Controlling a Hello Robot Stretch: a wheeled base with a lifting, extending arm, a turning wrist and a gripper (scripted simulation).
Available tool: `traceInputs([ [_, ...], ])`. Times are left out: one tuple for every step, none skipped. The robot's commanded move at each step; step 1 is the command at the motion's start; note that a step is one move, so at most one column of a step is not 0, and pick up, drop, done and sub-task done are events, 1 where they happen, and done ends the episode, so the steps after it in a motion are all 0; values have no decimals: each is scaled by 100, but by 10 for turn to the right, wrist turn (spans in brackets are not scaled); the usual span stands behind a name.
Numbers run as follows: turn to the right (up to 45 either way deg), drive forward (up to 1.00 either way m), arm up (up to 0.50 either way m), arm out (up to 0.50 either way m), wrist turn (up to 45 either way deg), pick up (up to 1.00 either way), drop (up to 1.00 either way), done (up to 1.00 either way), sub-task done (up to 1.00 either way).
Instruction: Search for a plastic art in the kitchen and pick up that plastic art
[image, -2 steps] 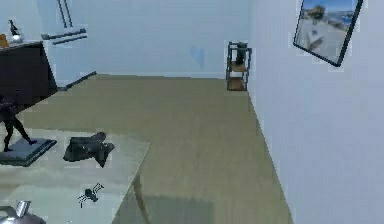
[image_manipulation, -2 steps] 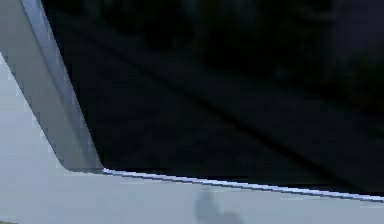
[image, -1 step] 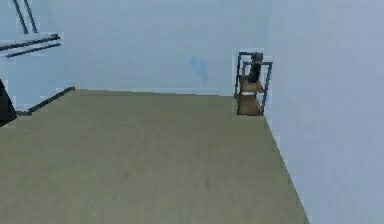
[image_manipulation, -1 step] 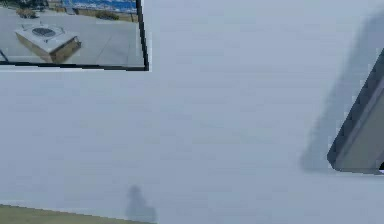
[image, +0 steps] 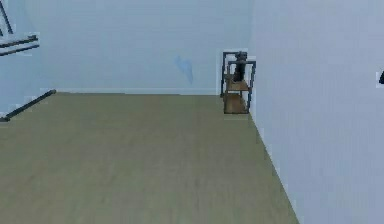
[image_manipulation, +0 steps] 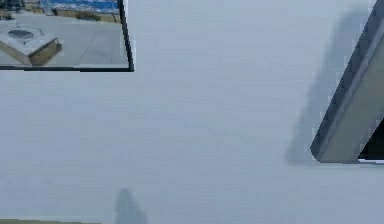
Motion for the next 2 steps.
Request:
traceInputs([
  [0, 10, 0, 0, 0, 0, 0, 0, 0],
  [-360, 0, 0, 0, 0, 0, 0, 0, 0],
])
